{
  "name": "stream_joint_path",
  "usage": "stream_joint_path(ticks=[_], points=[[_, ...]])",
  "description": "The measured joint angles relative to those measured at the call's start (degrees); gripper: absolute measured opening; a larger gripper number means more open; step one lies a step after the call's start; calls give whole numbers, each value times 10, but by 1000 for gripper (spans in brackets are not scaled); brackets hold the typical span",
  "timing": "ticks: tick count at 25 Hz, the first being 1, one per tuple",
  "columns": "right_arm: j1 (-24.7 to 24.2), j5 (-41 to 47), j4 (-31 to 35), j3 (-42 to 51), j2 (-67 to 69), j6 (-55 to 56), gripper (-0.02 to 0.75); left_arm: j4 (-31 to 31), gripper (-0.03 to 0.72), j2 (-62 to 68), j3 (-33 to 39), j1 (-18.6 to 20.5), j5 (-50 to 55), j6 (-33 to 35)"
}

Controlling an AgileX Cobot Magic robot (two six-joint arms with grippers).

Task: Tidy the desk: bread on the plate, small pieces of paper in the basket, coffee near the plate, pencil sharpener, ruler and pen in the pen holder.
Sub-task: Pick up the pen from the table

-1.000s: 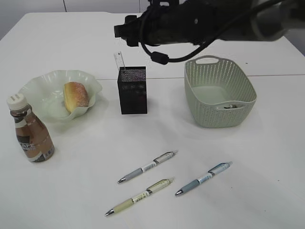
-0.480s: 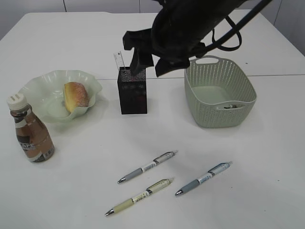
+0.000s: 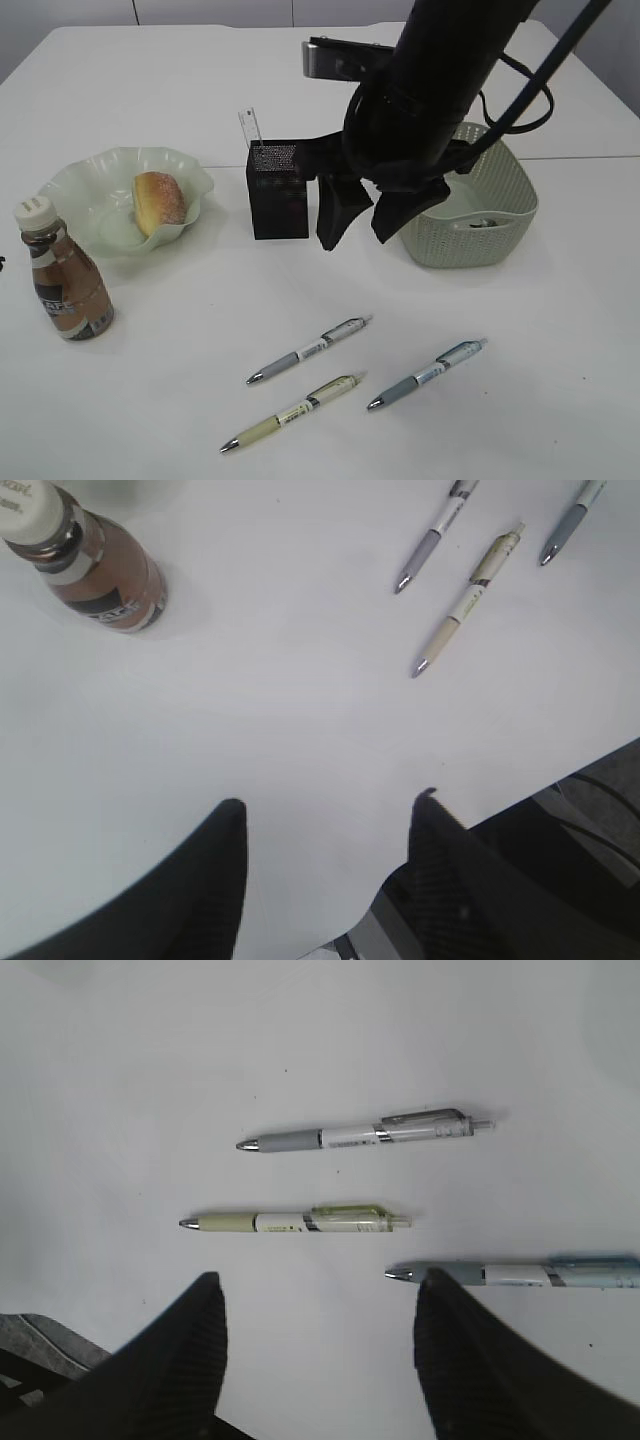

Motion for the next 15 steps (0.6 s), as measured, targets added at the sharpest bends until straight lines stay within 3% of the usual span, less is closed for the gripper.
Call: stream_joint_path(ticks=[9, 15], points=[[0, 12, -30, 0, -6, 41, 438, -10, 386, 23, 0, 0, -26, 17], [-4, 15, -98, 0, -39, 71, 438, -12, 386, 40, 0, 0, -30, 33]])
